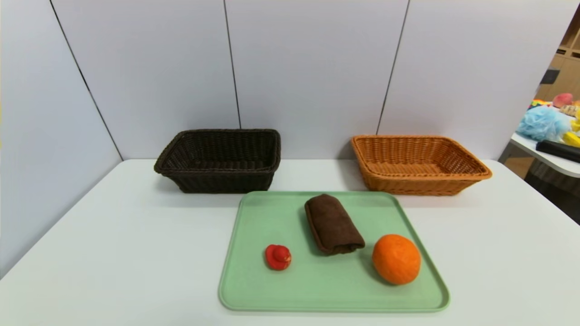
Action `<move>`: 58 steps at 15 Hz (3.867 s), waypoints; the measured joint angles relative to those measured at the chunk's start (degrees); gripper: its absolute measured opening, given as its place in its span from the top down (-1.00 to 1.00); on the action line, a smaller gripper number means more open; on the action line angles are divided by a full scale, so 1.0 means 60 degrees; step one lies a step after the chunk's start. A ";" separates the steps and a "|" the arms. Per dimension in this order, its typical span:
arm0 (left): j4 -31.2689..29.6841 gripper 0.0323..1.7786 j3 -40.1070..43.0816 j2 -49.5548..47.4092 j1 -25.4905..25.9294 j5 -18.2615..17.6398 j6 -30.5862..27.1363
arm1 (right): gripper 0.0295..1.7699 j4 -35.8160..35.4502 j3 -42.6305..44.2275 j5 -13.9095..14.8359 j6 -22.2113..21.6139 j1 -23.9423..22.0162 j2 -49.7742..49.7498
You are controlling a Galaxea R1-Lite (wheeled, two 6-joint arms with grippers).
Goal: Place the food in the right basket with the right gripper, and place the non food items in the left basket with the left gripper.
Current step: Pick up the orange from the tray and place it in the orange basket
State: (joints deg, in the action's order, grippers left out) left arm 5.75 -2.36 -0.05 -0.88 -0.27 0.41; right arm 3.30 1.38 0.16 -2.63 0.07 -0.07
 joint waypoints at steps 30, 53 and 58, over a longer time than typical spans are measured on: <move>0.0451 -0.90 -0.1166 0.0425 0.0000 -0.0589 -0.0252 | -0.92 0.0358 0.0959 -0.0522 -0.0033 0.0010 0.0028; 0.0201 -0.90 -0.7769 1.2172 -0.0486 -0.2611 0.0297 | -0.92 0.1804 0.6550 -0.1747 0.0055 0.1471 0.9669; 0.0215 -0.90 -0.7755 1.2569 -0.1544 -0.2932 0.0055 | -0.92 0.1668 0.6871 -0.1715 0.0183 0.2968 1.1248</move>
State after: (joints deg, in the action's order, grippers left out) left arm 7.05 -48.90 75.36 -10.14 -17.86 0.74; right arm 13.31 42.61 -10.13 -1.54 17.88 67.41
